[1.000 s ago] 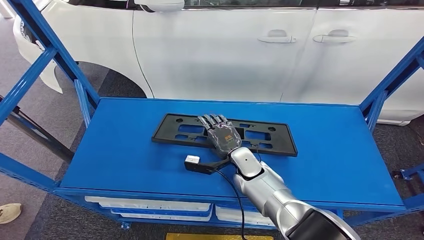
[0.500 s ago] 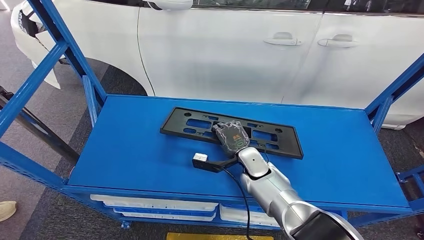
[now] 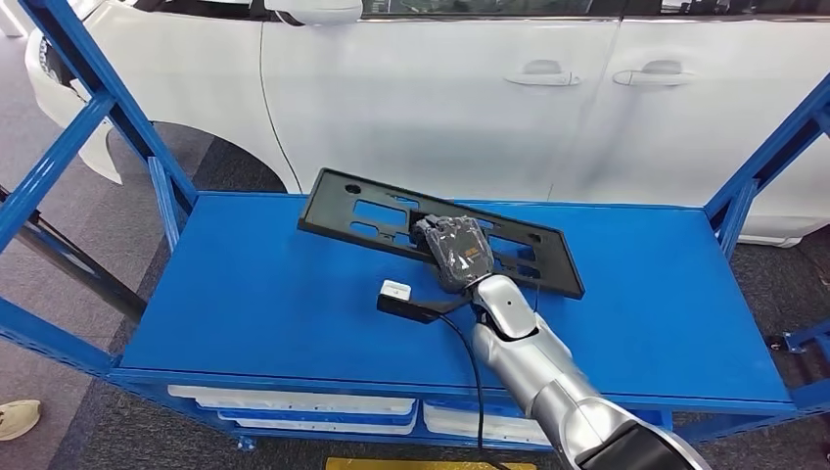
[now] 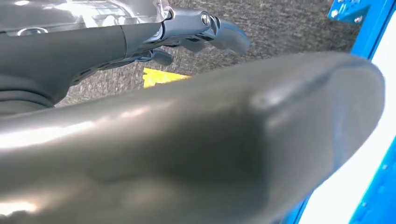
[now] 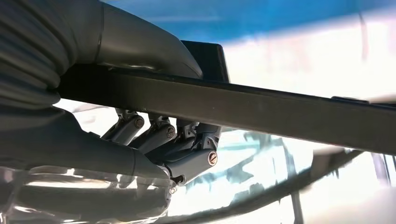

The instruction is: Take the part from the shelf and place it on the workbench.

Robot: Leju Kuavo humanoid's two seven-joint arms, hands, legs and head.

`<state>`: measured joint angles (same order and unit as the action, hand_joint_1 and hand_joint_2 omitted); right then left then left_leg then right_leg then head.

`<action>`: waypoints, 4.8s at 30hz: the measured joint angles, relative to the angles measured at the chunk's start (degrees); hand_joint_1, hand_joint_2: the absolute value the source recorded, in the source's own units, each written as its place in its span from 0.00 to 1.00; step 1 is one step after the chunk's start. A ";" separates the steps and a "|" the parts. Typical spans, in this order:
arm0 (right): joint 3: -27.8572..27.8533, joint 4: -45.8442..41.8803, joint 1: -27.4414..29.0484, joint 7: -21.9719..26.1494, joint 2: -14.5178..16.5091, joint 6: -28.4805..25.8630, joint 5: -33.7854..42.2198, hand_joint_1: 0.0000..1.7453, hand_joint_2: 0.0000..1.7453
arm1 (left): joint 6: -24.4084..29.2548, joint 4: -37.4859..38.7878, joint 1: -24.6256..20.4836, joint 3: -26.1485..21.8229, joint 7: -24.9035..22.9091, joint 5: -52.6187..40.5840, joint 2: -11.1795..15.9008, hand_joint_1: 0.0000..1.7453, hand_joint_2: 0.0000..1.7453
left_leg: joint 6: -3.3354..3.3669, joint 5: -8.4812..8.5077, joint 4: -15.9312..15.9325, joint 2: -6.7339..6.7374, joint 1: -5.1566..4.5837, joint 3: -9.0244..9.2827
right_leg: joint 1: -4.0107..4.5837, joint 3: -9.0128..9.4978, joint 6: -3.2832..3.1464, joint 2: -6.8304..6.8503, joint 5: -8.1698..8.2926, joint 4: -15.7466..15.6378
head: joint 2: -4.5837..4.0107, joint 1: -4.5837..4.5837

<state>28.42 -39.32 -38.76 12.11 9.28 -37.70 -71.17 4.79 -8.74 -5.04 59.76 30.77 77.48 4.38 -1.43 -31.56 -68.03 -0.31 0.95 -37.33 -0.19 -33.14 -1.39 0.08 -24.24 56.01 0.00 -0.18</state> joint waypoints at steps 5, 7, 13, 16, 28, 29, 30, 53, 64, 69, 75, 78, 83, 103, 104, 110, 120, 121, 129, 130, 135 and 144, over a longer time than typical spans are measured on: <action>-1.52 -8.75 2.08 8.02 -0.57 3.33 14.14 1.00 1.00 | 0.02 0.11 0.33 0.00 1.46 1.50 0.14 0.00 0.00 | -0.51 2.75 1.83 0.14 0.49 1.10 | -0.07 0.03 0.35 -0.21 -0.28 0.57 | 0.00 0.00; -2.12 -13.88 3.03 11.85 -0.80 5.46 23.05 1.00 1.00 | 0.02 0.15 0.31 0.00 1.83 2.13 0.20 0.00 0.00 | -0.14 5.05 8.64 0.14 0.47 4.44 | 0.13 -0.10 0.92 -0.34 -0.62 1.13 | 0.00 0.02; -2.99 -22.92 6.02 13.39 -1.43 7.98 29.62 1.00 1.00 | 0.02 0.25 0.46 0.00 2.07 2.56 0.20 0.00 0.00 | 2.14 5.79 10.54 -0.12 0.37 5.02 | -0.01 -1.36 2.68 -0.39 -2.54 3.78 | 0.00 0.28; -3.16 -25.42 7.33 14.42 -1.75 8.20 31.69 1.00 1.00 | 0.02 0.31 0.47 0.00 2.14 2.69 0.20 0.00 0.00 | 2.53 5.94 10.55 -0.07 0.26 4.63 | -0.16 -6.48 3.14 -0.35 -7.95 14.60 | 0.00 0.42; -6.65 -57.33 17.64 21.81 -4.16 41.52 80.72 1.00 1.00 | -2.05 0.50 0.47 -0.87 3.96 5.46 0.54 0.00 0.00 | 0.46 3.80 8.55 -0.22 -0.20 3.93 | -0.01 -0.82 0.61 -0.14 -0.91 1.24 | -0.01 0.31; -6.74 -59.16 18.43 22.33 -4.16 44.24 82.84 1.00 1.00 | -2.65 0.52 0.41 -1.21 4.61 5.52 0.61 0.00 0.00 | 0.21 2.37 6.14 -0.10 -0.15 2.92 | -0.11 -0.61 0.38 -0.04 -0.91 1.05 | -0.01 0.26; -6.78 -60.85 19.27 23.05 -4.16 46.91 84.63 1.00 1.00 | -3.05 0.55 0.38 -1.49 5.23 5.56 0.64 0.00 0.00 | -0.02 0.56 2.57 0.00 -0.12 1.36 | -0.05 -0.49 0.20 0.04 -0.99 1.01 | -0.01 0.22; -6.66 -72.11 25.16 25.54 -5.11 58.13 89.64 1.00 1.00 | -1.49 0.81 0.22 -1.32 6.85 5.49 0.66 0.00 0.00 | 1.88 8.73 10.07 -0.04 -0.18 1.33 | -0.61 3.73 2.69 -0.17 -5.53 3.37 | 0.00 0.57; -5.45 -71.45 24.10 24.82 -6.13 57.04 92.68 1.00 1.00 | -0.67 0.81 0.22 -0.96 6.03 5.52 0.64 0.00 0.00 | -0.45 -1.17 -6.08 0.00 0.08 -3.10 | 0.21 -0.03 -0.33 0.23 -1.18 1.09 | -0.01 0.28; -5.46 -71.02 24.11 25.78 -6.60 55.45 91.14 1.00 1.00 | -0.27 0.83 0.14 -0.61 4.35 5.53 0.68 0.00 0.00 | 1.23 2.81 10.24 -0.01 -0.69 8.58 | 0.74 -1.61 0.32 0.28 0.40 1.33 | 0.00 0.31; -5.45 -70.82 24.56 26.31 -7.15 56.73 90.57 1.00 1.00 | 0.20 0.85 0.35 0.22 3.21 5.54 0.42 0.00 0.00 | 2.70 5.37 12.71 0.37 -0.41 7.47 | 0.25 -3.91 2.31 0.05 -3.09 5.67 | 0.00 0.29; -5.45 -70.65 24.70 26.92 -7.70 58.08 90.95 1.00 1.00 | 0.20 0.85 0.42 0.49 3.06 5.53 0.33 0.00 0.00 | 2.84 6.72 12.41 0.44 -0.45 5.34 | -0.28 -7.06 3.20 0.02 -9.16 16.27 | 0.00 0.39; -5.45 -70.12 24.23 27.22 -8.24 59.03 91.60 1.00 1.00 | 0.25 0.85 0.48 0.91 2.87 5.56 0.10 0.00 0.00 | 1.98 8.06 10.88 0.41 -0.35 2.35 | -0.71 2.14 3.21 -0.03 -4.96 4.65 | 0.00 0.35; -5.42 -67.82 21.07 27.04 -8.45 59.73 92.03 1.00 1.00 | 0.79 0.93 0.63 1.51 2.59 5.64 -0.01 0.00 0.00 | 1.60 3.69 12.30 0.25 -0.87 8.77 | 0.08 -2.53 1.84 0.33 1.41 1.31 | 0.00 0.01; -5.40 -67.79 20.88 26.88 -8.45 59.60 92.04 1.00 1.00 | 0.78 0.94 0.61 1.57 2.56 5.64 -0.03 0.00 0.00 | 2.01 4.27 12.57 0.36 -0.73 8.46 | 0.07 -2.98 2.14 0.24 0.37 2.20 | 0.00 0.07; -5.29 -67.78 20.52 26.11 -8.47 58.77 92.05 1.00 1.00 | 0.72 0.94 0.59 1.79 2.47 5.64 -0.13 0.00 0.00 | 2.61 7.13 12.08 0.66 -0.48 4.58 | -0.56 -6.99 3.36 0.05 -8.77 17.99 | -0.01 0.19; -5.23 -68.51 20.58 26.19 -8.85 58.21 92.30 1.00 1.00 | 0.10 0.94 0.80 1.90 3.40 5.67 -0.41 0.00 0.00 | -0.16 6.63 8.24 0.47 -0.33 0.28 | -0.60 2.33 0.59 0.24 -2.66 0.66 | 0.00 0.18; -5.23 -68.53 20.56 26.22 -8.87 58.23 92.34 1.00 1.00 | 0.09 0.95 0.78 1.90 3.46 5.68 -0.43 0.00 0.00 | -0.37 3.87 5.37 0.46 -0.22 -0.63 | -0.62 1.73 0.28 0.34 -2.05 0.56 | -0.01 0.12; -5.26 -68.67 20.40 26.03 -9.16 57.88 92.77 1.00 1.00 | 0.00 0.96 0.56 1.91 3.59 5.69 -0.33 0.00 0.00 | -0.18 2.25 6.00 0.42 -0.37 7.73 | -0.24 -3.75 0.78 0.33 2.01 1.55 | 0.00 0.07; -5.27 -68.76 20.36 26.01 -9.23 57.87 92.85 1.00 1.00 | -0.03 0.96 0.49 1.92 3.63 5.69 -0.28 0.00 0.00 | 0.12 1.86 9.45 0.39 -0.51 9.86 | -0.20 -3.99 1.09 0.36 2.49 1.56 | 0.00 0.10; -5.33 -68.96 20.21 25.91 -9.69 57.86 92.97 1.00 1.00 | -0.09 0.96 0.48 2.07 3.68 5.69 -0.25 0.00 0.00 | 2.02 3.10 12.47 0.65 -0.47 9.68 | -0.32 -5.11 2.66 0.28 1.49 3.01 | -0.01 0.00; -5.35 -69.08 20.29 25.90 -10.37 57.85 93.00 1.00 1.00 | -0.13 0.96 0.45 2.50 3.68 5.67 -0.30 0.00 0.00 | 2.11 7.86 10.59 0.83 -0.61 2.30 | -0.46 0.97 2.87 0.12 -4.15 8.04 | 0.00 0.16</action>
<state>23.07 -108.40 -18.47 38.01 -1.09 20.15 21.84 4.66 -7.78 -4.60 62.26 34.45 83.14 4.08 0.68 -23.70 -57.45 0.52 0.34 -35.02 -0.65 -32.17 1.48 0.19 -28.39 64.05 0.00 -0.02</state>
